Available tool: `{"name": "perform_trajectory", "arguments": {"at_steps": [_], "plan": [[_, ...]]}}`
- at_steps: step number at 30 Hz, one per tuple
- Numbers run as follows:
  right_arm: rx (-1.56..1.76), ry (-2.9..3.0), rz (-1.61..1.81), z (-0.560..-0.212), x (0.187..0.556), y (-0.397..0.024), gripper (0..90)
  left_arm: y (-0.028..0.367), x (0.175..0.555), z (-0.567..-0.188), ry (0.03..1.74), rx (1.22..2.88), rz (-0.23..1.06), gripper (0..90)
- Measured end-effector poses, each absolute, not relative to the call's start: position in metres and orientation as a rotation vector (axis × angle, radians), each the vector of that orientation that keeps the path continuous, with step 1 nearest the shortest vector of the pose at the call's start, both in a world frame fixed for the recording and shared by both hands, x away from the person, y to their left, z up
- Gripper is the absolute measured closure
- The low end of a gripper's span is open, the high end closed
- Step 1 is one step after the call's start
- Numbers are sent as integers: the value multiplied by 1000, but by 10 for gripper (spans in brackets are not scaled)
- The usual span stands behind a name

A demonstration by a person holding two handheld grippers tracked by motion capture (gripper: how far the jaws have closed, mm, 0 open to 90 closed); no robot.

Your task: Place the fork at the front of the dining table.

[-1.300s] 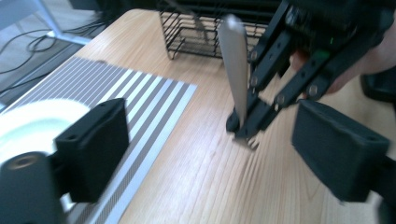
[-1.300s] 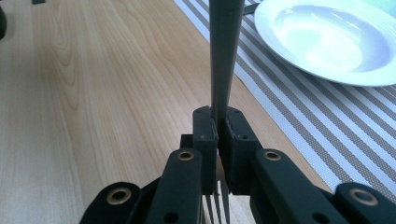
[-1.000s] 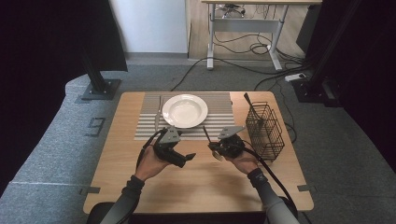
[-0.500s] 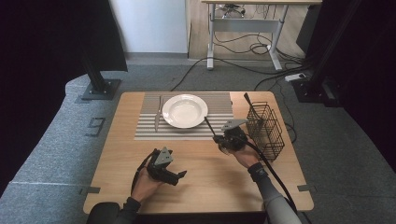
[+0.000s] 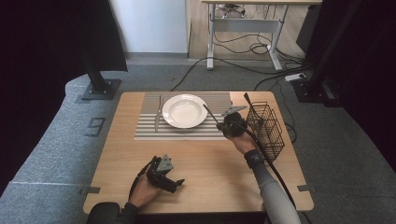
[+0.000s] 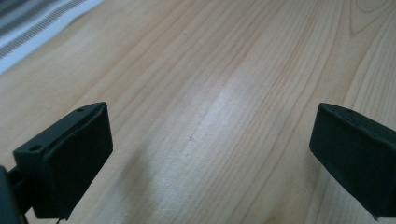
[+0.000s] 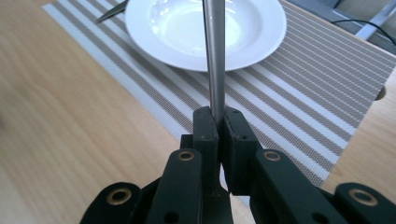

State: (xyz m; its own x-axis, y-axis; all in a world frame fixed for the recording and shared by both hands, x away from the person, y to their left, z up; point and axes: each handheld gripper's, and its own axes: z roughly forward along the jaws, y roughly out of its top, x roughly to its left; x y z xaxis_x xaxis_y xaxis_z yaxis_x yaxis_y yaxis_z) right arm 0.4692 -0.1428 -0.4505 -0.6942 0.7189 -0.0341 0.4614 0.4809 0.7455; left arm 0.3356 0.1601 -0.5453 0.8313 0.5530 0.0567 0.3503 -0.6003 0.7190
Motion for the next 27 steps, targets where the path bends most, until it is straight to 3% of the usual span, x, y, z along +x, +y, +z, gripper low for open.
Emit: {"name": "perform_trajectory", "arguments": {"at_steps": [27], "plan": [[1241, 2302, 812, -480, 553, -128, 844, 154, 334, -548, 632, 2341, 360, 0]]}}
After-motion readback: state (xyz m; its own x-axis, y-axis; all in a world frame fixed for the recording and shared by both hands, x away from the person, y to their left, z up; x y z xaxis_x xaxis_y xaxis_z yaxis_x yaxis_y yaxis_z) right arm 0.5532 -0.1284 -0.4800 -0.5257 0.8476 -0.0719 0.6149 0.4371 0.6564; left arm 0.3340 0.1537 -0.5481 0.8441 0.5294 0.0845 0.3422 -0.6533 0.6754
